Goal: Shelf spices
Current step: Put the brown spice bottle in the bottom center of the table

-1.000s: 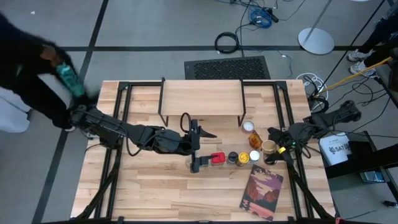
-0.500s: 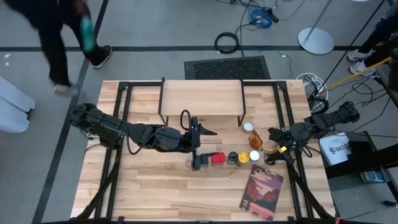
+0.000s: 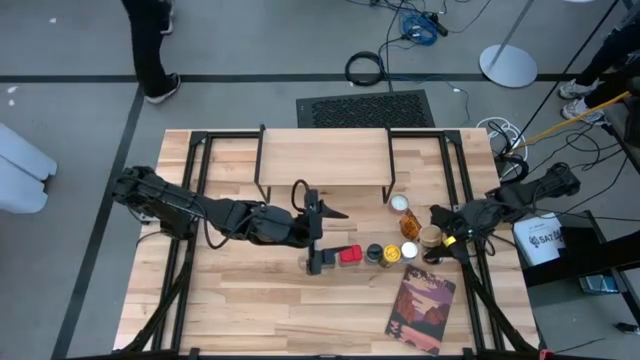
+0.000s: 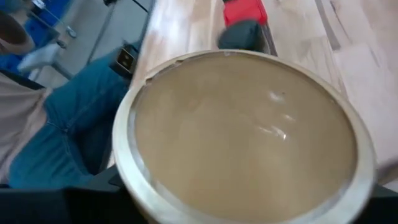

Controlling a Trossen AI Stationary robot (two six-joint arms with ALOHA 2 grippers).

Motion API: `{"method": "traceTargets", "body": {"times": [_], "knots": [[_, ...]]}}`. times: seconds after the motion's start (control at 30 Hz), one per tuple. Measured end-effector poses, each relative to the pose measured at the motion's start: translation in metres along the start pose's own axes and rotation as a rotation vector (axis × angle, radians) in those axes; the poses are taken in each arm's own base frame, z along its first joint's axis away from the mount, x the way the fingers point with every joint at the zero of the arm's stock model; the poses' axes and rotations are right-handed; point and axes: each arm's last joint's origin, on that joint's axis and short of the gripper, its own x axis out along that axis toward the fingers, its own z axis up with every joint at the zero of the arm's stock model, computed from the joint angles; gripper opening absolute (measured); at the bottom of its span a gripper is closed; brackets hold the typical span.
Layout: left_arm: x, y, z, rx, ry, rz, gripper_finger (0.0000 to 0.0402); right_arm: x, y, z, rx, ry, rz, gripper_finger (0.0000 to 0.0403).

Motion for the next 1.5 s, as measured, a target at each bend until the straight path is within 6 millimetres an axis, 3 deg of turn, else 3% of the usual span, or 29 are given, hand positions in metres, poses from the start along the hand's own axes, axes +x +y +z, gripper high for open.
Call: {"method": "traceTargets", "body": {"times": [0.33, 0.7, 1.03, 1.3, 1.5], "knots": [[0.0, -0.001, -0.003, 0.015, 0.029, -0.021, 0.0336, 0.011, -0.004, -0.006, 0.065, 0.024, -0.011, 0.0266], [0.0, -0.001, -0.003, 0.016, 0.031, -0.021, 0.0336, 0.01, 0.005, 0.003, 0.049, -0.032, 0.132, 0.0266], [0.0, -0.001, -0.003, 0.006, 0.031, -0.018, 0.0336, 0.007, 0.019, 0.023, -0.057, -0.23, 0.285, 0.0271], [0.021, -0.001, -0.004, -0.093, -0.083, 0.025, 0.0336, 0.017, 0.027, 0.037, -0.164, -0.347, 0.265, 0.027], [0.034, -0.003, -0.016, -0.107, -0.05, 0.037, 0.0336, 0.034, 0.034, 0.051, -0.255, -0.436, 0.255, 0.0269]]}}
